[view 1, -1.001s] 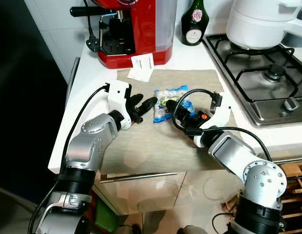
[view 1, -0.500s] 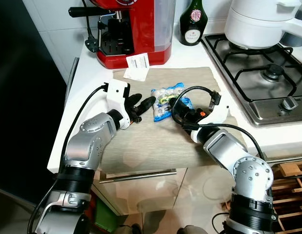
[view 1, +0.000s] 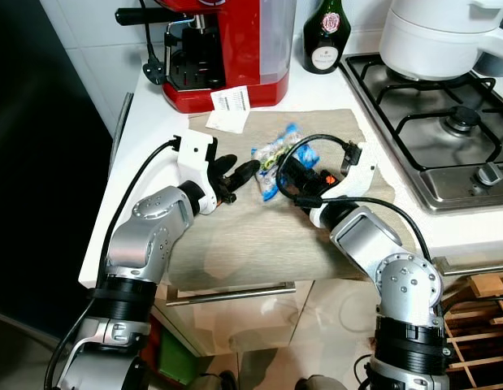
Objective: Restocking fridge
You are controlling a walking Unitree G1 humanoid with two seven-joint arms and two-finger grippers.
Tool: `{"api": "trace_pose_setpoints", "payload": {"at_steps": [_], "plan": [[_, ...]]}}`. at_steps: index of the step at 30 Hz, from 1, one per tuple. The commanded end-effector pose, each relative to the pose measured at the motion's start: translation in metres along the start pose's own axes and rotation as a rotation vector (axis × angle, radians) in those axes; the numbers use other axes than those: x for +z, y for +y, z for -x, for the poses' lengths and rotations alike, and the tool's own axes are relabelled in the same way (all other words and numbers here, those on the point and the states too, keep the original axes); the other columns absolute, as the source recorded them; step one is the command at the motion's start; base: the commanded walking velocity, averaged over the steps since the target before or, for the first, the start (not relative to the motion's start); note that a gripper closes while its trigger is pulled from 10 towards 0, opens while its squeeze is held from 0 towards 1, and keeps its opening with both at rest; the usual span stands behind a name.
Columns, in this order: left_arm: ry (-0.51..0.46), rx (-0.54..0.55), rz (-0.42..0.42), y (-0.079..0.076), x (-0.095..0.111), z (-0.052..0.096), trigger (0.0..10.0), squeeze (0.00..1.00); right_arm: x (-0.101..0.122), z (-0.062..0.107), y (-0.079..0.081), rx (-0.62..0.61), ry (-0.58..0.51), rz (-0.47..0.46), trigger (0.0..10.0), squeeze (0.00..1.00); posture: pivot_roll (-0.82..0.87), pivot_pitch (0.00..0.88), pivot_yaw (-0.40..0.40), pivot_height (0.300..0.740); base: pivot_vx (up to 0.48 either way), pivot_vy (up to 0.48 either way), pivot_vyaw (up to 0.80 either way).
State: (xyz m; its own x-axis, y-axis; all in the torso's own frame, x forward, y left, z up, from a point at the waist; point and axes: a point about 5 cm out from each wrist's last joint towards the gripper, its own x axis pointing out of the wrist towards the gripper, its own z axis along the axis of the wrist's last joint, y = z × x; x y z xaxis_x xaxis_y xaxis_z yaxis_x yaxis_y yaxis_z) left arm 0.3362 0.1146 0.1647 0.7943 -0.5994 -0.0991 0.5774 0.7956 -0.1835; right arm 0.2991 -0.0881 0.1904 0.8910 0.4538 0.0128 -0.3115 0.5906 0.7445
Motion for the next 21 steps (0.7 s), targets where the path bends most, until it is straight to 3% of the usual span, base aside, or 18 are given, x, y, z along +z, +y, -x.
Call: {"api": "trace_pose_setpoints", "payload": {"at_steps": [1,8,9,18,19,20,21], "plan": [[0.069,0.035,0.019,0.005,-0.013,0.004,10.0,0.00,0.002,-0.006,0.017,0.087,-0.026,-0.020,0.0,0.00,-0.09,0.055,0.064,0.740,0.000,0.000,0.00],[0.068,0.048,0.010,0.008,-0.012,0.005,10.0,0.00,-0.006,-0.009,0.013,0.081,0.000,-0.005,0.0,0.00,-0.09,0.044,0.062,0.740,0.000,0.000,0.00],[0.068,0.049,0.009,0.008,-0.012,0.005,10.0,0.00,-0.005,-0.010,0.013,0.079,-0.007,0.008,0.0,0.05,-0.08,0.043,0.063,0.740,0.000,0.000,0.00],[0.070,0.060,-0.008,0.009,-0.011,0.006,10.0,0.00,-0.004,-0.012,0.011,0.068,-0.024,0.042,0.0,0.13,-0.08,0.043,0.065,0.740,0.000,0.000,0.00],[0.045,0.079,-0.086,0.010,-0.005,0.007,10.0,0.00,0.010,-0.012,0.014,0.042,-0.122,0.159,0.0,0.34,-0.08,0.046,0.067,0.740,0.000,0.000,0.00],[0.045,0.079,-0.086,0.010,-0.005,0.007,10.0,0.00,0.010,-0.012,0.014,0.042,-0.122,0.159,0.0,0.34,-0.08,0.046,0.067,0.740,0.000,0.000,0.00],[0.027,0.088,-0.121,0.010,-0.002,0.007,10.0,0.00,0.019,-0.012,0.018,0.043,-0.177,0.222,0.0,0.35,-0.08,0.047,0.068,0.740,0.000,0.000,0.00]]}}
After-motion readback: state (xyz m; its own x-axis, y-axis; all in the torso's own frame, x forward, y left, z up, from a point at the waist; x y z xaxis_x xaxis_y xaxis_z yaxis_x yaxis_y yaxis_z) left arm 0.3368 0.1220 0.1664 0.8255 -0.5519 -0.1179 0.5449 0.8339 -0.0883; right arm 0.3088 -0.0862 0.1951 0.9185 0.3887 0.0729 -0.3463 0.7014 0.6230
